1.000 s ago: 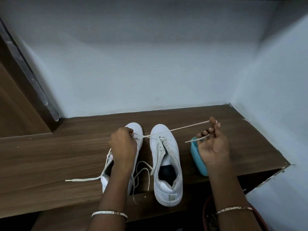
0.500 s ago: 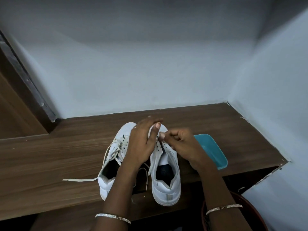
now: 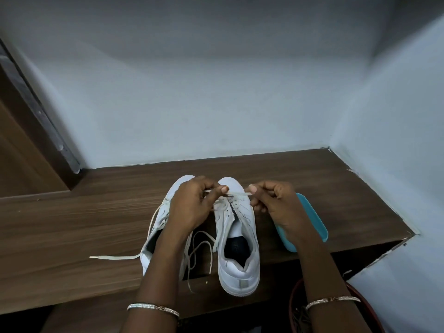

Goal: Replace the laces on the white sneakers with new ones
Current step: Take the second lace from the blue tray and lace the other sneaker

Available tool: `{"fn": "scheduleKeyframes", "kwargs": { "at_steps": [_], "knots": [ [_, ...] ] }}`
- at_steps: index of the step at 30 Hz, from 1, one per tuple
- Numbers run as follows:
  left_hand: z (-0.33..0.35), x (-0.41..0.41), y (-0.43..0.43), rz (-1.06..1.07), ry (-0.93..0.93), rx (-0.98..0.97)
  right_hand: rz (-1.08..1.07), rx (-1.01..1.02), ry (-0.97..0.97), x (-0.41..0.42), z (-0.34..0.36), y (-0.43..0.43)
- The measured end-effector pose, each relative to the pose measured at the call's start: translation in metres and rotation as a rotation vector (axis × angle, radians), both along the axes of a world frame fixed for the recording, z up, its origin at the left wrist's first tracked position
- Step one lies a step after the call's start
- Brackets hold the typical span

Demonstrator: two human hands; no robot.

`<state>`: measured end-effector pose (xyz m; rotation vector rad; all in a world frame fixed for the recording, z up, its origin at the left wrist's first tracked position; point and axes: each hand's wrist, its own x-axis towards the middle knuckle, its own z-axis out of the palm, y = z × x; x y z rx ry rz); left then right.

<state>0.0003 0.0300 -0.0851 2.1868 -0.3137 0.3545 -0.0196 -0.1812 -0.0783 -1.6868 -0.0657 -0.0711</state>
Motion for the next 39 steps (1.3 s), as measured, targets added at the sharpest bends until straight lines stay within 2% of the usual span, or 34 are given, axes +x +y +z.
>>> {"fn": "scheduleKeyframes", "kwargs": {
  "at_steps": [6, 11, 16, 20, 24, 26, 34, 39],
  "knots": [
    [0.004, 0.0, 0.008, 0.018, 0.007, 0.036, 0.041, 0.039, -0.002, 0.003, -0.004, 0.014],
    [0.005, -0.005, -0.004, -0.166, 0.144, -0.09, 0.044, 0.073, -0.008, 0.002, -0.002, 0.032],
    [0.003, -0.005, -0.01, -0.107, 0.124, -0.053, -0.022, 0.032, -0.033, 0.003, -0.005, 0.035],
    [-0.002, -0.004, -0.013, 0.024, 0.071, 0.023, -0.203, -0.249, -0.032, 0.006, -0.012, 0.034],
    [-0.01, -0.004, -0.018, 0.109, 0.09, 0.027, -0.075, -0.521, 0.209, 0.003, -0.015, 0.032],
    [-0.012, -0.005, -0.023, 0.108, 0.109, -0.017, -0.082, -0.548, 0.218, 0.001, -0.014, 0.032],
    [-0.018, -0.007, -0.032, 0.101, 0.107, 0.006, -0.115, -0.557, 0.183, -0.002, -0.006, 0.025],
    [-0.021, -0.006, -0.038, 0.098, 0.084, 0.045, -0.157, -0.824, 0.096, -0.003, -0.012, 0.037]
  ]
}}
